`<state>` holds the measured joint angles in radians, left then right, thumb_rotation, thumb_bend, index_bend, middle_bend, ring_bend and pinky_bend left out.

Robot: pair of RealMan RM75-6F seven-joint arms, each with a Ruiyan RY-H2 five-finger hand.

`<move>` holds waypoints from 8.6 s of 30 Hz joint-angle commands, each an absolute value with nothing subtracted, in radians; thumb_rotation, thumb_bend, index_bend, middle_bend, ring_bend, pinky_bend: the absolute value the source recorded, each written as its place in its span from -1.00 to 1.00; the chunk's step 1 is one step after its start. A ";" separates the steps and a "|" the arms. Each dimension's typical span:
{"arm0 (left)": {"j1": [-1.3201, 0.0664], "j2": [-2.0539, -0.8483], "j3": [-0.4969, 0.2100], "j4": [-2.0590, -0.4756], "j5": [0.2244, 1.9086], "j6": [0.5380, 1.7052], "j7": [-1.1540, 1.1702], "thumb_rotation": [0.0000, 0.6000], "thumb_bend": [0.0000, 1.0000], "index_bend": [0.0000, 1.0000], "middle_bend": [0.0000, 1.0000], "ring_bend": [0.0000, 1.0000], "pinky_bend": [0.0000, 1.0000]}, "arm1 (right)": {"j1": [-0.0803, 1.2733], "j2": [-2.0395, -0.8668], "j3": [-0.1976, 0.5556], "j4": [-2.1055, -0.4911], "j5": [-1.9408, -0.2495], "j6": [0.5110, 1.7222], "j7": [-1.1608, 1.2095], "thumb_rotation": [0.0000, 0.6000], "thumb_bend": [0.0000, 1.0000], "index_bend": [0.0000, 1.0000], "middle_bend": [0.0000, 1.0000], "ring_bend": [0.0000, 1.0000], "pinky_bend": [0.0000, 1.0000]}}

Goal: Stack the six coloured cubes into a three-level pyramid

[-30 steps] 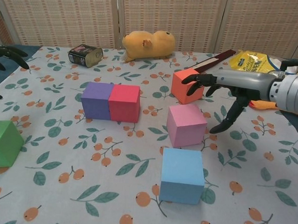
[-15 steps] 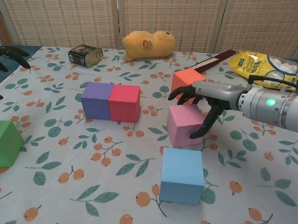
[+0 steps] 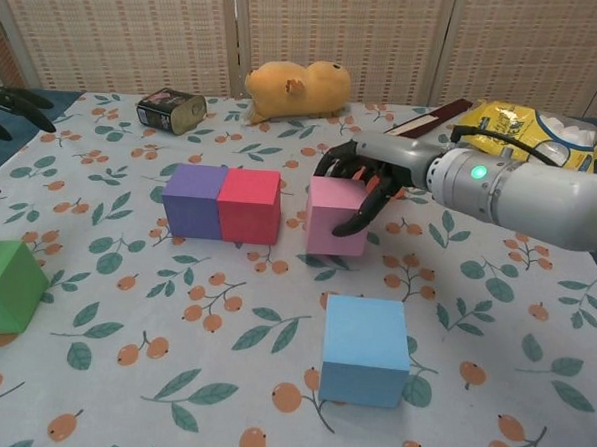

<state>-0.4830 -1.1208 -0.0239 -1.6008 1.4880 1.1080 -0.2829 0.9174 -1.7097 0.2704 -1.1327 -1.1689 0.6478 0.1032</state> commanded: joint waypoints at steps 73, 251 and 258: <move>-0.469 -1.130 -0.001 -1.533 1.560 1.137 -0.429 1.00 -0.38 -0.58 -0.98 -0.90 -0.63 | 1.039 -1.867 0.322 -0.995 -0.961 0.677 -0.156 1.00 -0.89 -0.67 -0.38 -0.63 -0.58; -0.635 -1.194 -0.124 -1.423 1.403 0.841 -0.417 1.00 -0.36 -0.70 -1.00 -1.00 -0.69 | 0.473 -1.022 0.124 -1.828 -1.426 1.115 0.140 1.00 -0.83 -1.00 -0.92 -1.00 -0.91; -0.746 -1.267 -0.149 -1.331 1.330 0.669 -0.390 1.00 -0.35 -0.81 -1.00 -1.00 -0.70 | 0.453 -1.016 0.128 -1.826 -1.422 1.147 0.145 1.00 -0.83 -1.00 -0.92 -1.00 -0.91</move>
